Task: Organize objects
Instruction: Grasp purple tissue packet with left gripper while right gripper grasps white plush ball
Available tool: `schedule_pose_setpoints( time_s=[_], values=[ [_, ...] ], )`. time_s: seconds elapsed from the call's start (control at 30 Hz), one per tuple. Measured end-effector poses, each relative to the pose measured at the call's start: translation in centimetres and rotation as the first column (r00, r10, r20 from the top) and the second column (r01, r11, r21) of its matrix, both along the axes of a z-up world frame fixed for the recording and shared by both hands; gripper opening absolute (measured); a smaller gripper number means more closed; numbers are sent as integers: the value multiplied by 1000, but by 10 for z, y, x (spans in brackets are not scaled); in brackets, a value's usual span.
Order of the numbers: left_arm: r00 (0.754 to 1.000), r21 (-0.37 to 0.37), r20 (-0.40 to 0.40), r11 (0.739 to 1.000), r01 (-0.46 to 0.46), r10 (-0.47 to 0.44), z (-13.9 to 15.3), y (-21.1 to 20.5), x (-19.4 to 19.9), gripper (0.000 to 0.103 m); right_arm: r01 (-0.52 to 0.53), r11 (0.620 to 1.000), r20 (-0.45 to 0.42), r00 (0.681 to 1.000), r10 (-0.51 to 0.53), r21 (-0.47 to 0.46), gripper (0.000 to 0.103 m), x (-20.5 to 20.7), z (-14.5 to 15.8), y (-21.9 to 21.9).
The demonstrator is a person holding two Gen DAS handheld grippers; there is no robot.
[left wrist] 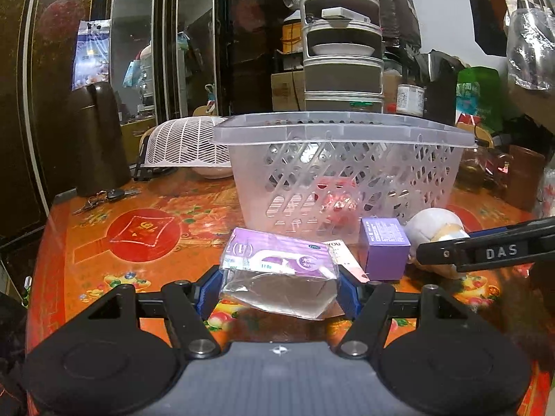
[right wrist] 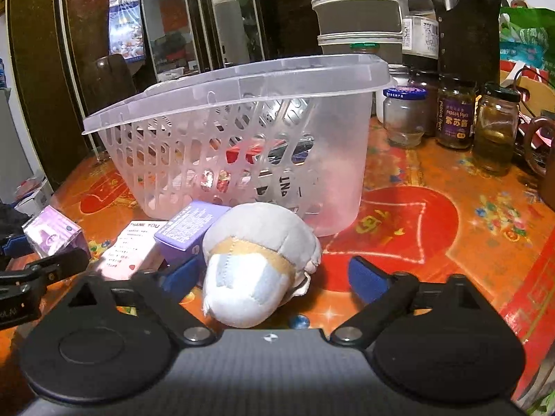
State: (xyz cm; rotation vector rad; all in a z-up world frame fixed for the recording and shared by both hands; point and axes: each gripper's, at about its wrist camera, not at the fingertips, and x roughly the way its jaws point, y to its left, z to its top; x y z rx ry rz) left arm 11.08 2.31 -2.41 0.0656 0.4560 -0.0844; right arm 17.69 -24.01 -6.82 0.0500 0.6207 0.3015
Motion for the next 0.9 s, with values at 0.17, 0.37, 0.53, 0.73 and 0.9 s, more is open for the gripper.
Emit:
schedule_pose_setpoints(
  time_s=[0.17, 0.37, 0.53, 0.73, 0.9],
  values=[
    [1000, -3, -6, 1000, 5, -5, -1, 0, 1, 70, -40, 999, -12, 999, 40, -14, 68, 3, -1, 9],
    [1000, -5, -12, 1000, 3, -3, -2, 1, 2, 70, -22, 999, 55, 998, 25, -42, 66, -18, 7, 7],
    [1000, -9, -5, 1000, 8, -8, -2, 1, 1, 70, -30, 999, 118, 992, 32, -13, 66, -52, 23, -10],
    [998, -21, 63, 1000, 10, -9, 6, 2, -9, 70, -66, 996, 117, 991, 59, 54, 66, -72, 27, -27],
    [992, -42, 124, 999, 28, -23, 32, 1, -21, 70, -114, 991, 209, 973, 97, 73, 66, -77, 71, -35]
  ],
)
